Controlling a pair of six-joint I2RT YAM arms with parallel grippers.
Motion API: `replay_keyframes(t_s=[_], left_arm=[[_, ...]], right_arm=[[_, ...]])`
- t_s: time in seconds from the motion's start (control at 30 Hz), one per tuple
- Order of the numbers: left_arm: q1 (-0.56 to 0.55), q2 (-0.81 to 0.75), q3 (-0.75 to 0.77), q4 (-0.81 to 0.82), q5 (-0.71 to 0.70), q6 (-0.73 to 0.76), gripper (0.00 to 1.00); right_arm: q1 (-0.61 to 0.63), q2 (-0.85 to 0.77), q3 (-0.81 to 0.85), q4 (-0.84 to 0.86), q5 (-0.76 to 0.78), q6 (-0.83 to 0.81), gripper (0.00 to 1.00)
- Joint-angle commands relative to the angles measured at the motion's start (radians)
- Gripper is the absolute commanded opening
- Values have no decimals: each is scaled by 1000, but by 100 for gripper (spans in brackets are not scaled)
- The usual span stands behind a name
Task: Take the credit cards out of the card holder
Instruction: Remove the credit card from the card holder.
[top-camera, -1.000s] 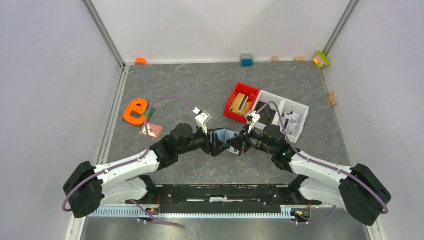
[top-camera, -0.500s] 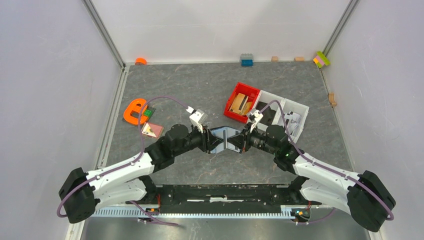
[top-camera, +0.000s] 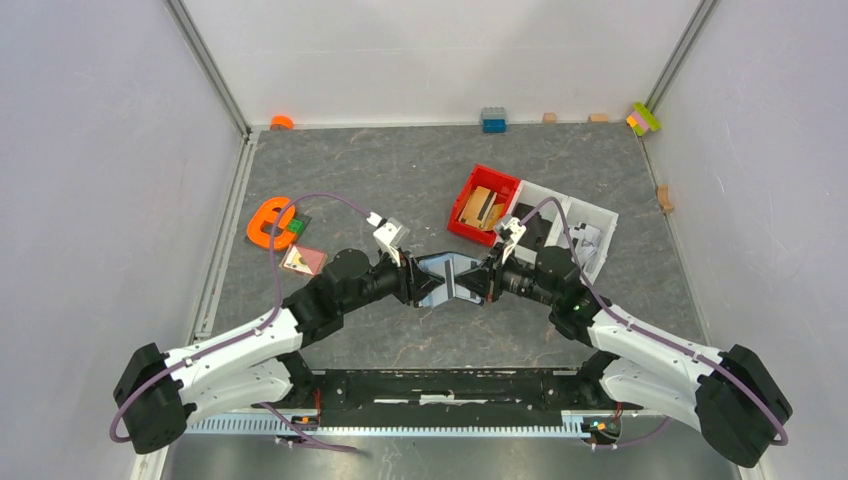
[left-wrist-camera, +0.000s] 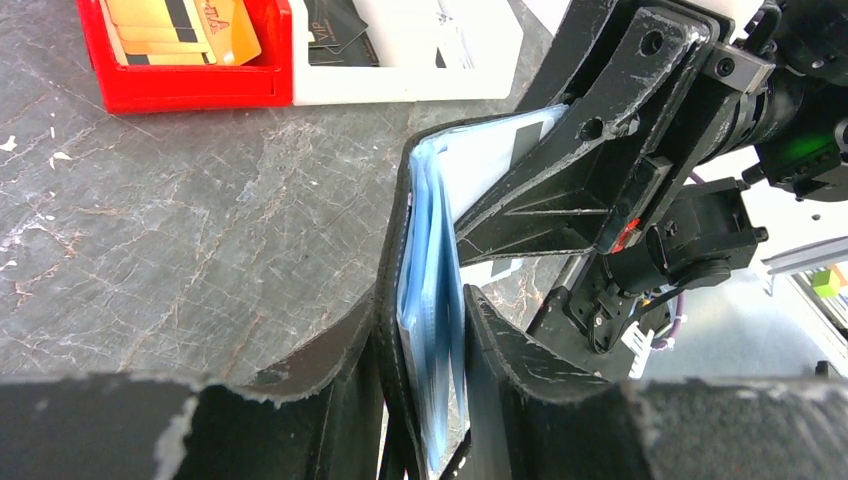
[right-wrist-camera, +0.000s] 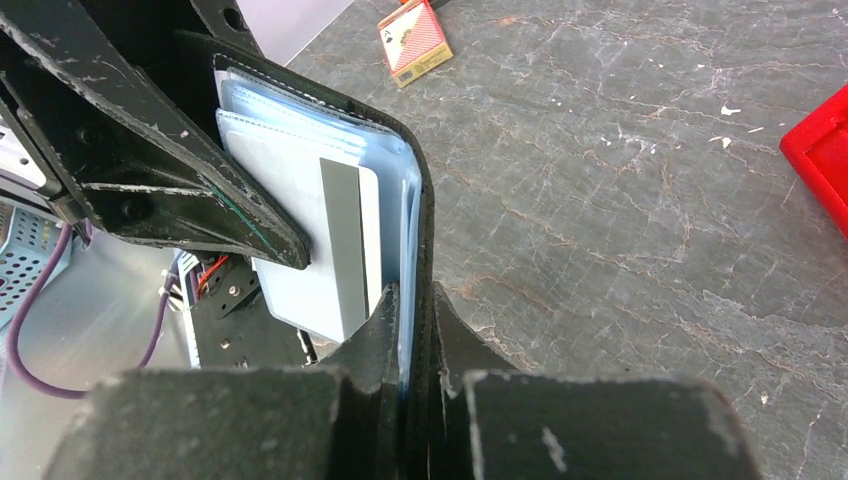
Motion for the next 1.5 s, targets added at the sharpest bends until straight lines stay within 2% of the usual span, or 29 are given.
replay_keyframes(t_s=[0.0,0.2,0.27,0.37,0.47,0.5,0.63,0.77,0.93,1.0,1.07,1.2,1.3,1.37,1.47], left_arm=[[7,1,18,31,47,17,26],[8,-12,14,48,87,16,33],[9,-12,13,57,110,15,41],[9,-3,19,58,135,15,59],[9,1,23,51,138,17,60],[9,-2,25,49,134,18,58],[9,-31,15,29,81,21,38],[9,-46,9,27,70,21,36],[10,-33,18,25,92,25,44],[9,-28,20,23,93,27,42],[9,-25,20,23,89,27,26],[9,-18,19,23,81,33,3],[10,-8,19,27,79,24,2],[16,-9,18,24,69,14,2],[38,-11,13,28,78,-10,2]], right_arm=[[-26,-4,37,9,-35,-14,0],[-54,7,27,37,-86,8,0],[-62,11,23,51,-106,16,0],[-73,17,19,65,-130,27,0],[-82,20,17,75,-150,35,0],[-85,19,16,76,-155,37,0],[-94,13,14,78,-161,41,0],[-99,13,13,78,-165,42,0],[-106,15,11,85,-178,46,0],[-109,14,10,91,-185,51,0],[-110,15,7,104,-198,56,0],[-113,19,3,125,-227,64,2],[-115,18,6,106,-204,58,15],[-121,12,18,50,-154,39,31],[-136,-14,34,-70,-16,4,41]])
